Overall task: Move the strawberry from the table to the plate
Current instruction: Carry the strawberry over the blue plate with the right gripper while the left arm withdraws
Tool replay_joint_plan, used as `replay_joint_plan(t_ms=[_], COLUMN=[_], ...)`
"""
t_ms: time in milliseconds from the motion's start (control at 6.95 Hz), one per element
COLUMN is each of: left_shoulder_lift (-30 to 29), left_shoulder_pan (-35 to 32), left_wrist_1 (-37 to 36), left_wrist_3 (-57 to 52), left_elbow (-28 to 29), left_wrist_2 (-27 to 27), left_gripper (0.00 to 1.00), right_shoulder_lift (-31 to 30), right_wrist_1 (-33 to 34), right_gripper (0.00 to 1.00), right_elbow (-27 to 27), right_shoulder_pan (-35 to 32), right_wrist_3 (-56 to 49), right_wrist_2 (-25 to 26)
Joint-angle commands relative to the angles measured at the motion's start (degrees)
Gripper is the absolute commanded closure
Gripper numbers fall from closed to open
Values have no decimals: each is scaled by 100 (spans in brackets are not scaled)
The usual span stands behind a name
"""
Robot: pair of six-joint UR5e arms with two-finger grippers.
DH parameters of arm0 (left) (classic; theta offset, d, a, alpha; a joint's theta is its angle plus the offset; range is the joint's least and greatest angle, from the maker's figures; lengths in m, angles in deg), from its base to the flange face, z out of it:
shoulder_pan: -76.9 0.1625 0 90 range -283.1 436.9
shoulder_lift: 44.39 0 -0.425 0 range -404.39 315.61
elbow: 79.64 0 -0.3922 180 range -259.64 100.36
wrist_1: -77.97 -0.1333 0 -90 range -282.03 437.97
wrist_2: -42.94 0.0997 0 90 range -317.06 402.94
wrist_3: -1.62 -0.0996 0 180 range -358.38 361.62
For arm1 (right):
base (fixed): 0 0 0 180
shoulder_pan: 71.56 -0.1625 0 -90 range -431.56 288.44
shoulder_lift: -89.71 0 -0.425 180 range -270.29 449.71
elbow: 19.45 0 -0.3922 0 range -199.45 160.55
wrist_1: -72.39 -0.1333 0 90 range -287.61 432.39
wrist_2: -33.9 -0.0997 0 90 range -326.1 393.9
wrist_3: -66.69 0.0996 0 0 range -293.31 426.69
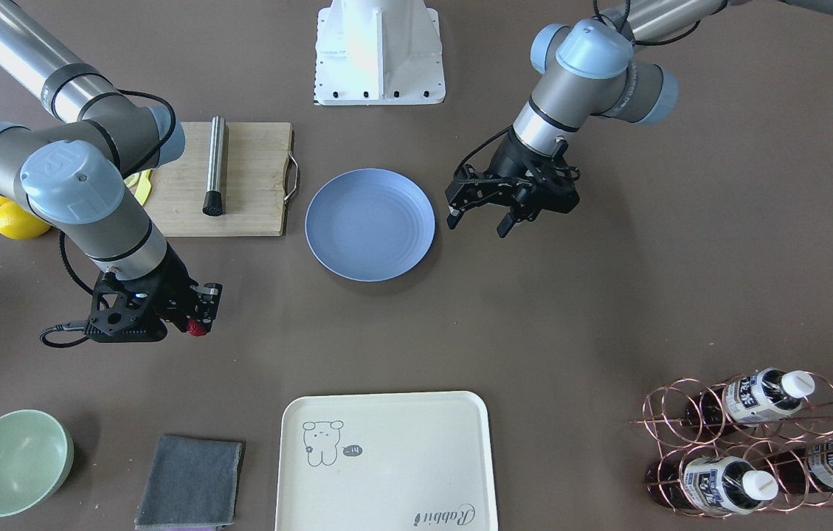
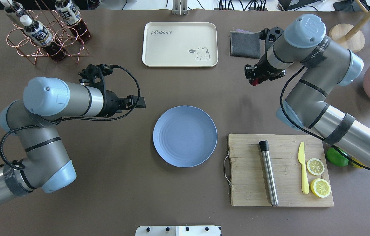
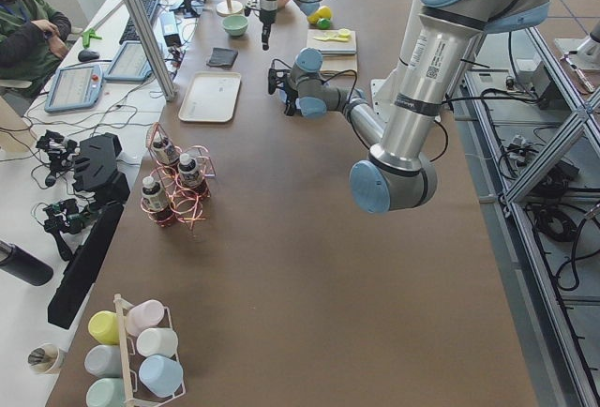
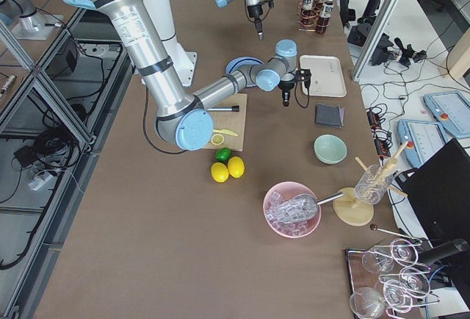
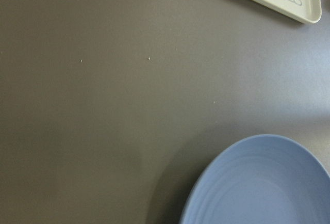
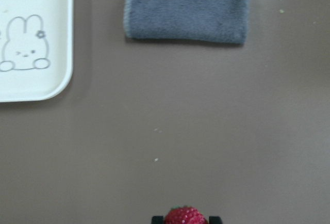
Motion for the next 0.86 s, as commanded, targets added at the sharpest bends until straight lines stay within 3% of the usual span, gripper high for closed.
replay_joint_plan(t_ms=[0,144,576,719], left_shoulder_lift=[464,736,1108,1274], left_shoulder_pan=[-540,-769,-1542,-1849], left_wrist_1=[-231,-214,-187,-266], left_wrist_3=[-1735,-2815,-3142,-3151], left_elbow=[-308,-441,-513,-496], left_wrist_2=[-69,-52,-95,-722], left_gripper=[2,2,2,2], right_shoulder_lift=[39,195,793,890], right_wrist_1=[26,156,641,702], right_gripper=[100,100,100,100], right_elbow=[-532,-647,-648,-648], right_shoulder_pan=[502,827,1689,1962], right_wrist_3=[356,574,996,1032], right_wrist_2=[290,580,1205,1424])
